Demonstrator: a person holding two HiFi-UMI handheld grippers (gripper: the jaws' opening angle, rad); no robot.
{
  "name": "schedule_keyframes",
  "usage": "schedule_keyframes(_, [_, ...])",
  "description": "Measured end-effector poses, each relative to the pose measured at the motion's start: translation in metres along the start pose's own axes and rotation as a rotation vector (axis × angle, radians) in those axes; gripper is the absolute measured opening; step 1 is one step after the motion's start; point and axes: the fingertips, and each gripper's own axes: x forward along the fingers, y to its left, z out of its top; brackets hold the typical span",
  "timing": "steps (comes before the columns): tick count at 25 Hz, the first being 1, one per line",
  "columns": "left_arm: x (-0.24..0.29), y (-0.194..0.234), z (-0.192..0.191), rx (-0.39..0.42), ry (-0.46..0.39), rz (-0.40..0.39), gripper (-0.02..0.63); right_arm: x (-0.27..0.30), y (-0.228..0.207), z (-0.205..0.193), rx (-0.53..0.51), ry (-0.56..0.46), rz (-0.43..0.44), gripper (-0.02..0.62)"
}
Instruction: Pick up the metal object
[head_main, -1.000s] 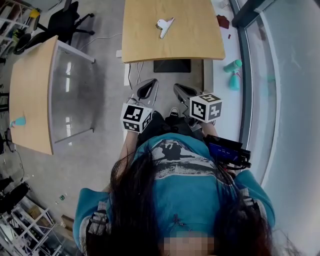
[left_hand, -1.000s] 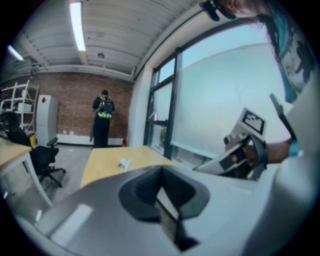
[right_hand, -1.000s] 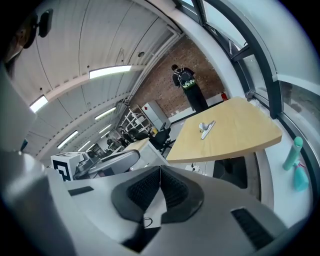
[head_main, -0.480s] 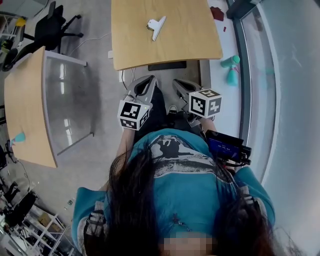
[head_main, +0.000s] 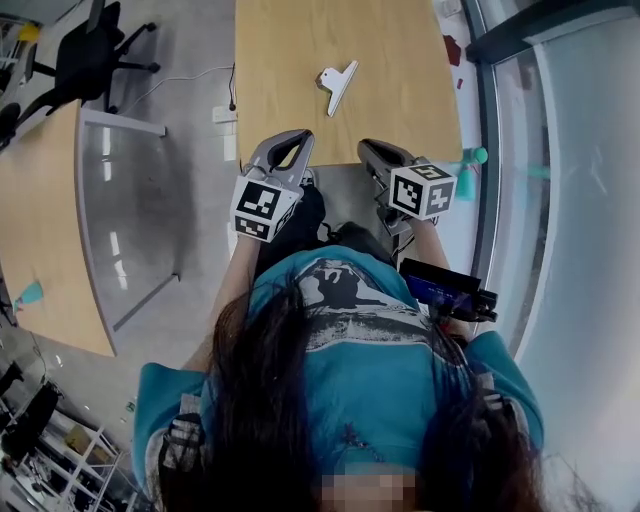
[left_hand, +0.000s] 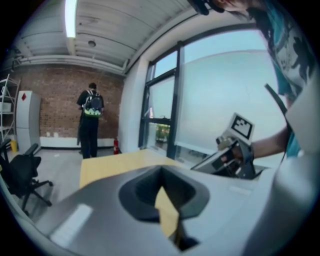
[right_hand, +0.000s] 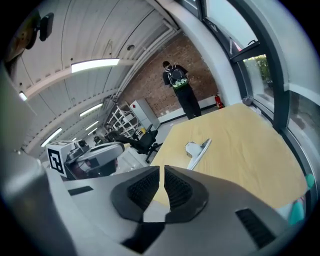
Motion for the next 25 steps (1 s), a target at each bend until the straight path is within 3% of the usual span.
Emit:
schedule_keyframes(5, [0.016,0.043,-0.003,-0.056,0.007,-0.004,0.003,0.057,-0.025,0.022,-0.156,0.12,-0.014,0.019])
schedule_keyframes(6, [0.018,0.051,-0.004,-0.064,0.012,-0.005,0.003,0.069,-0.028,0.029,-0.181,0.13,-0.008,0.067])
schedule_keyframes(7, [0.021,0.058,-0.005,-0.071,0.016,-0.006,0.003,0.08,-0.031,0.035,-0.207,0.141,0.003,0.167])
schedule_keyframes(12, [0.037,0.09,-0.006,-0.097,0.023,-0.002,0.003,0.136,-0.053,0.055,-0.4,0.241,0.013,0.207])
schedule_keyframes(19, [0.054,0.12,-0.023,-0.146,0.067,0.007,0.003,0.204,-0.103,0.047,-0.53,0.403,-0.027,0.283])
schedule_keyframes(25, [0.051,0.151,-0.037,-0.179,0.095,0.04,0.003,0.236,-0.117,0.021,-0.751,0.592,-0.039,0.319])
